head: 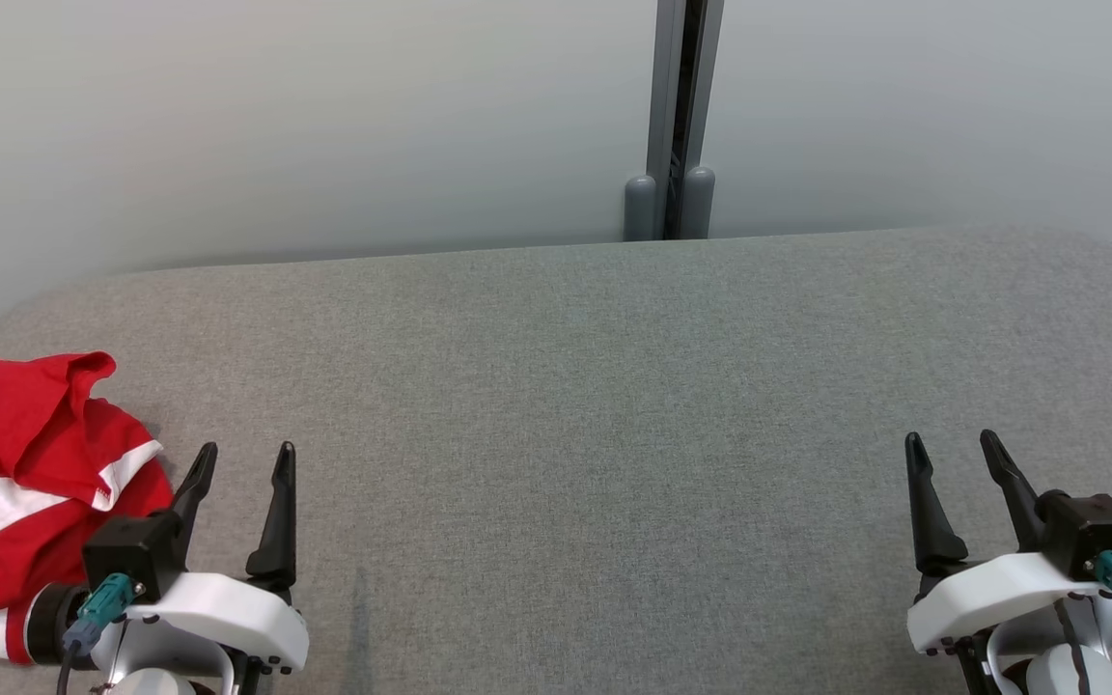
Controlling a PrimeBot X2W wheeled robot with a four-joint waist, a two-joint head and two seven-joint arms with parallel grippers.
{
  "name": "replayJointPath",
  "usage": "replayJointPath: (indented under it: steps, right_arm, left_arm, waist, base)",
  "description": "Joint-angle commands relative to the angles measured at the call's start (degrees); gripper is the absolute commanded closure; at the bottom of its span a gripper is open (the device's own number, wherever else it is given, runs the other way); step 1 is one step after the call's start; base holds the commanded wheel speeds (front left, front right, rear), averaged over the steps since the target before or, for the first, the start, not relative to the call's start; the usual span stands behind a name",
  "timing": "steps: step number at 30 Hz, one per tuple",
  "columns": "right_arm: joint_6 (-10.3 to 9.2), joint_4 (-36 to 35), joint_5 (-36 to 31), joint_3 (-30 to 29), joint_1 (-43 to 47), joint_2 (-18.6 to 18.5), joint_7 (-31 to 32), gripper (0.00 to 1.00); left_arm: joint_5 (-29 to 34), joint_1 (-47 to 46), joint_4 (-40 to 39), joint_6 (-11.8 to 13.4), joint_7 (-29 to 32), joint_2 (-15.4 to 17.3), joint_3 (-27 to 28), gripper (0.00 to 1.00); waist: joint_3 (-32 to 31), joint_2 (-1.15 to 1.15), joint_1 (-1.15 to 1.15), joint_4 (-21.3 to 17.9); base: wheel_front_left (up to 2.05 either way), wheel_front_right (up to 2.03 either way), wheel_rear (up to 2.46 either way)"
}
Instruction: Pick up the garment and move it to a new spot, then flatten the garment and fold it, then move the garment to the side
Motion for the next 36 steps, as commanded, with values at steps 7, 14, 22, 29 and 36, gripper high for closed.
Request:
replayJointPath:
  steps: [7, 14, 22, 29, 36]
  right_arm:
    - [0.18, 1.11, -2.39, 0.42, -1.42, -0.05, -0.89, 0.0]
    - [0.18, 1.8, -1.69, 0.87, -1.57, 0.1, -1.59, 0.0]
    - [0.19, 2.62, -2.12, 1.53, -1.7, -0.24, -2.11, 0.0]
    - [0.19, 3.24, -3.46, 1.93, -1.95, -0.48, -2.96, 0.0]
    - [0.19, 3.33, -2.76, 1.89, -1.86, -0.52, -2.88, 0.0]
  left_arm:
    - [2.12, -1.75, 0.82, 1.07, -0.33, 0.03, 0.14, 0.0]
    - [3.12, -2.13, 1.54, 1.03, -0.4, -0.33, 0.03, 0.0]
    - [4.81, -2.4, 2.28, 1.51, -0.3, -0.09, -0.29, 0.0]
    - [6.16, -2.79, 2.92, 1.77, -0.12, -0.05, -0.58, 0.0]
    - [4.73, -2.8, 3.09, 1.47, -0.24, -0.25, -0.2, 0.0]
  waist:
    - [-0.02, 0.0, 0.0, -0.07]
    - [-0.1, 0.0, 0.0, -0.16]
    - [-0.14, 0.0, 0.0, -0.23]
    - [-0.09, 0.0, 0.0, -0.13]
    - [-0.05, 0.0, 0.0, 0.08]
  base:
    - [0.0, 0.0, 0.0]
    - [0.0, 0.0, 0.0]
    - [0.0, 0.0, 0.0]
    - [0.0, 0.0, 0.0]
    - [0.0, 0.0, 0.0]
